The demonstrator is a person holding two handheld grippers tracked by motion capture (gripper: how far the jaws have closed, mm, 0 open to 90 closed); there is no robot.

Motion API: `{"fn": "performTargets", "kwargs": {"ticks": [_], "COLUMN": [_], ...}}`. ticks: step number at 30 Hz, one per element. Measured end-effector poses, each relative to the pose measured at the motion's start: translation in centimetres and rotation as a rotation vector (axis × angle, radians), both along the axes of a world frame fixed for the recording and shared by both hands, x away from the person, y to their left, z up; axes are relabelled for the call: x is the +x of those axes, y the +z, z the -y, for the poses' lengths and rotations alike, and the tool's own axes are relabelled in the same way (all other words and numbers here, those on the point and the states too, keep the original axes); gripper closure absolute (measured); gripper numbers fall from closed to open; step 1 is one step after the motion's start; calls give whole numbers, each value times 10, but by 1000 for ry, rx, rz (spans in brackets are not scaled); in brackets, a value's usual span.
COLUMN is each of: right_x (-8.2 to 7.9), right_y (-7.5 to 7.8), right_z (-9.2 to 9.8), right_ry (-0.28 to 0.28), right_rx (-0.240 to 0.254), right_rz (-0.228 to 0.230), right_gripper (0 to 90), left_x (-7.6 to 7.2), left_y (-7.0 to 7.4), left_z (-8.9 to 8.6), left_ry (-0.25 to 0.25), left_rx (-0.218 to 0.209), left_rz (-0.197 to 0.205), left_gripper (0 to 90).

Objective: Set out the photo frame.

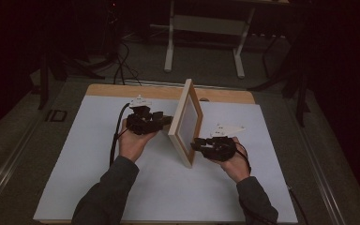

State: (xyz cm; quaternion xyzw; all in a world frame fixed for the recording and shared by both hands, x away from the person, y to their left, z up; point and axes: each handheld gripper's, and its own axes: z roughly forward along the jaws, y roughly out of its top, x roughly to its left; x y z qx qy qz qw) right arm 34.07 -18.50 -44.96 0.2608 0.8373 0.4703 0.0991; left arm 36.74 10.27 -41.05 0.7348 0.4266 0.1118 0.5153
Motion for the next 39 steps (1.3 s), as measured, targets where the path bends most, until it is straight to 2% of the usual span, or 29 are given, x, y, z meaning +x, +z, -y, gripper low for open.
{"fn": "performTargets", "kwargs": {"ticks": [7, 19, 23, 28, 31, 35, 36, 39], "right_x": [1, 2, 2, 2, 2, 2, 3, 3], "right_y": [-4, -6, -6, -6, -6, -6, -7, -8], "right_z": [7, 15, 16, 17, 19, 20, 22, 24], "right_ry": [-24, -39, -41, -47, -50, -55, -61, -64], "right_rx": [-4, -5, -6, 5, 8, 8, 3, 2], "right_rz": [-8, -11, -13, -18, -16, -18, -19, -20], "right_gripper": [685, 679, 679, 679, 679, 679, 679, 679], "left_x": [-10, -26, -29, -32, -35, -38, -40, -41], "left_y": [11, 19, 17, 12, 6, 3, -2, -5], "left_z": [-1, 13, 21, 31, 40, 45, 50, 52], "left_ry": [12, 4, -37, -48, -56, -50, -33, -21], "left_rx": [-32, -20, 2, 22, 55, 79, 112, 122], "left_rz": [17, 41, 36, 38, 52, 67, 76, 72], "left_gripper": [491, 281, 277, 270, 292, 335, 361, 397]}}
